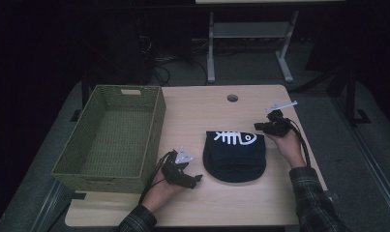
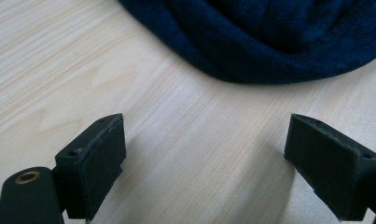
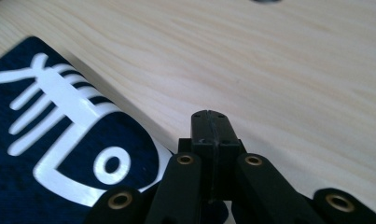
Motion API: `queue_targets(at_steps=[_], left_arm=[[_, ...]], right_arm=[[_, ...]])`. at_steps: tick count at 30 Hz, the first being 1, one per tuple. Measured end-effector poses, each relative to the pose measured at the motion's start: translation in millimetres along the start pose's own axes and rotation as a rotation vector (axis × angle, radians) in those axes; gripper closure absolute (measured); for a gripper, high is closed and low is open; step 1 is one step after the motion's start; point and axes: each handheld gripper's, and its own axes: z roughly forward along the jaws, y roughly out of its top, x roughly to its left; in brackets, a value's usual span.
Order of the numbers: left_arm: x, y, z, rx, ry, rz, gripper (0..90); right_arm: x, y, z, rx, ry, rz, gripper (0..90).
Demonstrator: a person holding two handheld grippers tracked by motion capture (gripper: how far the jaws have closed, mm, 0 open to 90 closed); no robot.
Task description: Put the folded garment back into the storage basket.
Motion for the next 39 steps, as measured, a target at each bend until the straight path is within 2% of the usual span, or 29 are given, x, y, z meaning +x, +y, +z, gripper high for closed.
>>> queue_targets(at_steps=[6, 11, 19, 26, 39], left_arm=[[-5.1, -2.2, -7.9, 0.023, 0.001, -0.003, 12.0], [-10.6, -3.5, -14.4, 0.013, 0.001, 0.004, 12.1], [-13.5, -2.7, -13.0, 0.022, -0.001, 0.009, 12.1], [-12.5, -2.8, -13.0, 0.034, 0.0, 0.007, 12.1], [-11.2, -4.3, -10.5, 0.046, -0.003, -0.001, 12.2]], right_arm=[[-5.9, -6.6, 6.6, 0.033, -0.001, 0.007, 90.0], [-7.8, -11.3, 6.1, 0.052, 0.005, 0.009, 90.0], [-7.8, -21.9, 1.0, 0.062, 0.01, -0.006, 90.0], [-2.5, -28.2, -6.6, 0.076, 0.015, -0.024, 90.0], [10.2, -42.9, -20.7, 0.064, 0.042, -0.06, 90.0]])
